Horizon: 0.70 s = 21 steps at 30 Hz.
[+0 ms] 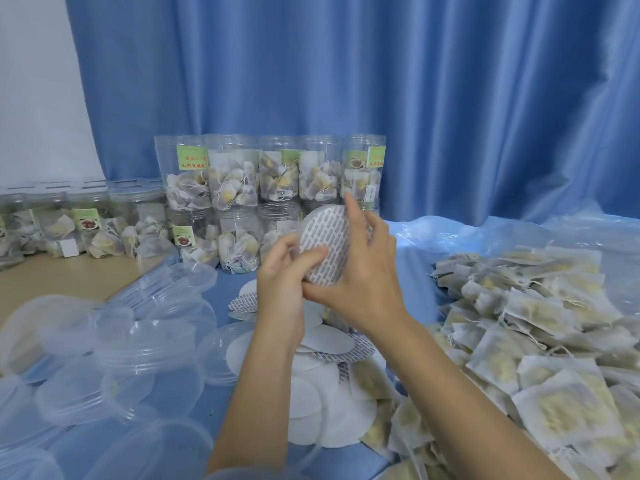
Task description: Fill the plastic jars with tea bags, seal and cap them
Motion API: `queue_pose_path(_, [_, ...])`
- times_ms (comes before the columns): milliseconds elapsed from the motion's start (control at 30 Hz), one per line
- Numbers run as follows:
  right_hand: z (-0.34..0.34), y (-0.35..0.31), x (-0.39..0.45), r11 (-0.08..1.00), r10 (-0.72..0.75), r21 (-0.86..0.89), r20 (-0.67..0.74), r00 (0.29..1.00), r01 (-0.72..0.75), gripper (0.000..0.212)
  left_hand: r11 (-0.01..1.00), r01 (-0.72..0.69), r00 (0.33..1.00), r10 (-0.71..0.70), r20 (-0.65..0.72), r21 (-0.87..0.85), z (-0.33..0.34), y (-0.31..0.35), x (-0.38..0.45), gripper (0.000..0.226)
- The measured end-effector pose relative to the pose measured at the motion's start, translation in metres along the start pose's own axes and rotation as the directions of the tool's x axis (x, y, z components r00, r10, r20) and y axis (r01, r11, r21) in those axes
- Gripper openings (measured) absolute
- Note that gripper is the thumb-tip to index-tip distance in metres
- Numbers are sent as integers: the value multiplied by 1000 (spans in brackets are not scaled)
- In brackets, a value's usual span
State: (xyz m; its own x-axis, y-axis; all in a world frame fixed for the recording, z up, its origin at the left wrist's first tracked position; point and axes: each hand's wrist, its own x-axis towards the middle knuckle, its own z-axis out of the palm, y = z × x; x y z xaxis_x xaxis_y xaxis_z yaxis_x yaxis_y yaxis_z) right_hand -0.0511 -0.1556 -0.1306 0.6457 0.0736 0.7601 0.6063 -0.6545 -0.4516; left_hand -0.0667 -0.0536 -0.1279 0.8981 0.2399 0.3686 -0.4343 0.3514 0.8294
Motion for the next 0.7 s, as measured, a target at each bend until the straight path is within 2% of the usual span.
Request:
queue_pose_path(67, [-1,2,4,1000,14,20,2,1000,-14,120,1000,15,997,-15,72,4,0,2,0,14])
queue_pose_path(133, [-4,8,6,996,77,45,-20,997,-76,122,992,83,985,-68,160,-91,-1,4,0,9])
queue_pose_path(200, [-10,15,9,979,194,81,-53,979,-190,120,982,138,971,-108,211,-131,-3,3,-1,23])
queue_pose_path(233, [-14,20,12,965,250,97,-65,966,-243,117,984,150,974,-130,184,-99,-4,2,-2,27])
queue_pose_path(300, [-21,28,19,947,315,85,-54,948,-310,108,987,161,987,-161,17,-25,-7,0,-1,27])
queue_pose_path(400, [-24,36,39,945,323,-88,111,940,-314,99,976,211,962,-217,-166,-56,-12,-2,1,25])
queue_pose_path(500, [-16,37,60,932,337,-243,316,887,-267,98,961,277,935,-276,-222,-30,-11,-4,1,17])
queue_pose_path(700, [-9,42,87,878,407,-440,479,777,-188,95,941,333,912,-308,-271,53,-7,-9,1,13])
